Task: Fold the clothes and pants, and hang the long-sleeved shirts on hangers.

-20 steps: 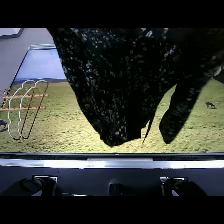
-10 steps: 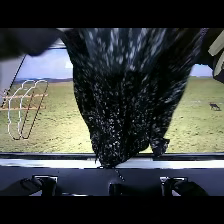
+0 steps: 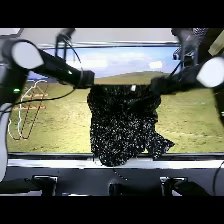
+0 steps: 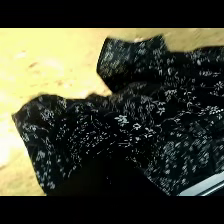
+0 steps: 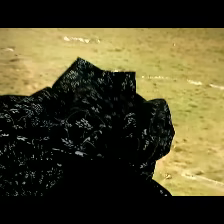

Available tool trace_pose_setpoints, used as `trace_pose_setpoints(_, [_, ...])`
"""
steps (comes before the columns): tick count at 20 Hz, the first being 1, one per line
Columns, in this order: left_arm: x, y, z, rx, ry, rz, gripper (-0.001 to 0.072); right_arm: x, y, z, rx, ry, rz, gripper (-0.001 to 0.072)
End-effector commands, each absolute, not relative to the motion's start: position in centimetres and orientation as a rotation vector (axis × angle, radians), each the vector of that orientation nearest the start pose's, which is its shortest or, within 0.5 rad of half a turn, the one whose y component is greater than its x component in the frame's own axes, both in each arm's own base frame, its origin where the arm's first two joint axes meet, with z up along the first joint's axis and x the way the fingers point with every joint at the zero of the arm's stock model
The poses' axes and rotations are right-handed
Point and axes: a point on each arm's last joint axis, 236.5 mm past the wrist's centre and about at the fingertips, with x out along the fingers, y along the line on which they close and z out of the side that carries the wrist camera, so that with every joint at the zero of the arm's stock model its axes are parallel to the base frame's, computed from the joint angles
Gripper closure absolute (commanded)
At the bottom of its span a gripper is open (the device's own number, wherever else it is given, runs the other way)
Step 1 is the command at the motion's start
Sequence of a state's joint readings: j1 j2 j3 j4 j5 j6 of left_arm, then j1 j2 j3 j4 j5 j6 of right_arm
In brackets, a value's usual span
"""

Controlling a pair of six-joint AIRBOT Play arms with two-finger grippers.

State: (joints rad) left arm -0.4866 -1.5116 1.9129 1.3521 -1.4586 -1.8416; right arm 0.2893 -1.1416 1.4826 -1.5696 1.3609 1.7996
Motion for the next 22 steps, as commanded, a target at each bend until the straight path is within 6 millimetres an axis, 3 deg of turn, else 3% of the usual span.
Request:
trace_pose_setpoints(1, [37.5, -26.0, 10.6, -0.079, 1.329, -0.417, 0.0686, 35.4, 11.6, 10.2, 0.116, 1.166, 0.122, 0.0678])
trace_pose_setpoints(3, [36.1, -26.4, 7.8, -0.060, 1.389, -0.414, 0.0686, 34.3, 13.1, 8.7, 0.111, 1.200, 0.139, 0.0678])
trace_pose_setpoints(5, [34.3, -27.5, 6.1, -0.027, 1.423, -0.435, 0.0686, 32.0, 15.0, 7.4, 0.050, 1.258, 0.148, 0.0678])
trace_pose_setpoints(8, [32.1, -28.2, 6.4, 0.010, 1.427, -0.446, 0.0686, 29.6, 15.0, 8.4, -0.041, 1.233, 0.037, 0.0678])
trace_pose_setpoints(10, [32.5, -27.6, 7.4, -0.003, 1.388, -0.405, 0.0686, 28.9, 14.7, 9.2, -0.052, 1.206, -0.006, 0.0678])
trace_pose_setpoints(16, [36.6, -26.9, 8.3, -0.091, 1.263, -0.369, 0.0686, 33.3, 10.8, 11.3, -0.108, 1.001, -0.165, 0.0678])
trace_pose_setpoints(19, [38.6, -28.2, 8.9, -0.183, 1.201, -0.401, 0.0686, 35.3, 10.3, 10.7, 0.066, 0.992, -0.182, 0.0678])
trace_pose_setpoints(22, [38.6, -29.1, 7.4, -0.206, 1.237, -0.410, 0.0686, 35.2, 9.4, 9.6, 0.143, 1.068, -0.167, 0.0678])
